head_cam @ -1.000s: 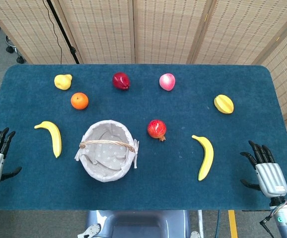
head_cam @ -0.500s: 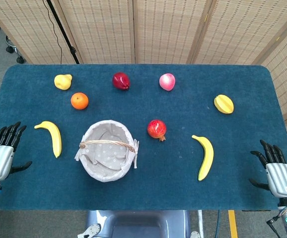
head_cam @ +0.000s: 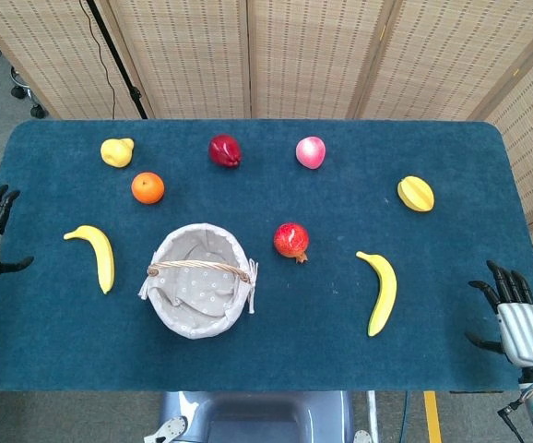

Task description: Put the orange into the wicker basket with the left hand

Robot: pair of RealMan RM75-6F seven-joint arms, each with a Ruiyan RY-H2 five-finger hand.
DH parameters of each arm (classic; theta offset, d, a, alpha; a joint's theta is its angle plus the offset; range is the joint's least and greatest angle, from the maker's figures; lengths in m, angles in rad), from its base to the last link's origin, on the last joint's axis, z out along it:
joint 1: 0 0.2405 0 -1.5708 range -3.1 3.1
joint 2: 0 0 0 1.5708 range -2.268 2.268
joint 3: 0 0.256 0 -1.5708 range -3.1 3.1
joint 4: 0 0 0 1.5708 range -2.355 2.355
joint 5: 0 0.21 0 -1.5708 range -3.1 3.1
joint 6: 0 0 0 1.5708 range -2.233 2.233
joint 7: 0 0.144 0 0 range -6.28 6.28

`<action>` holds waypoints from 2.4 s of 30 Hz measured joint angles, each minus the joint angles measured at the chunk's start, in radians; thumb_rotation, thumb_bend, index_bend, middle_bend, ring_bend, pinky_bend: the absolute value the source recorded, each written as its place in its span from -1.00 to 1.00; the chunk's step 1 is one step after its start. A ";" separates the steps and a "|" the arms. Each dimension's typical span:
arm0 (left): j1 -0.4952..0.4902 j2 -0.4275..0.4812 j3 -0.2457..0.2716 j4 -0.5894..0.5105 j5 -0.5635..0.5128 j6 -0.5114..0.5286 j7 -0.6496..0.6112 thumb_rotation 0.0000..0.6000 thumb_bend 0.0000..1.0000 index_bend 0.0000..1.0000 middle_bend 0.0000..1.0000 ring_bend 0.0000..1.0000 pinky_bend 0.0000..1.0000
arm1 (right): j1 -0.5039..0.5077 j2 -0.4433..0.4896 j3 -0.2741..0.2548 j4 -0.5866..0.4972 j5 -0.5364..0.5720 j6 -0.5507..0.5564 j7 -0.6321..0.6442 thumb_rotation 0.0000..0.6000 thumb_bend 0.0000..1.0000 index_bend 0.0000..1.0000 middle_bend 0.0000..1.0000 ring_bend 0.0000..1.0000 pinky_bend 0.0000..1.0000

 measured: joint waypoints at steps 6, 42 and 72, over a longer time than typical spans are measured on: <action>-0.088 -0.047 -0.031 0.136 -0.035 -0.118 -0.059 1.00 -0.90 -1.00 -1.00 -1.00 -1.00 | 0.001 -0.004 0.002 0.005 0.009 -0.008 -0.002 1.00 -1.00 -0.53 -0.99 -1.00 -0.99; -0.500 -0.579 0.043 0.832 0.100 -0.355 -0.411 1.00 -0.88 -0.93 -1.00 -1.00 -0.90 | -0.012 0.019 0.008 0.006 0.008 0.004 0.061 1.00 -1.00 -0.52 -0.99 -0.99 -0.99; -0.615 -0.737 0.065 1.049 0.090 -0.509 -0.445 1.00 -0.85 -0.88 -1.00 -0.94 -0.77 | -0.021 0.030 0.017 0.023 0.034 -0.004 0.111 1.00 -1.00 -0.52 -0.99 -0.98 -0.98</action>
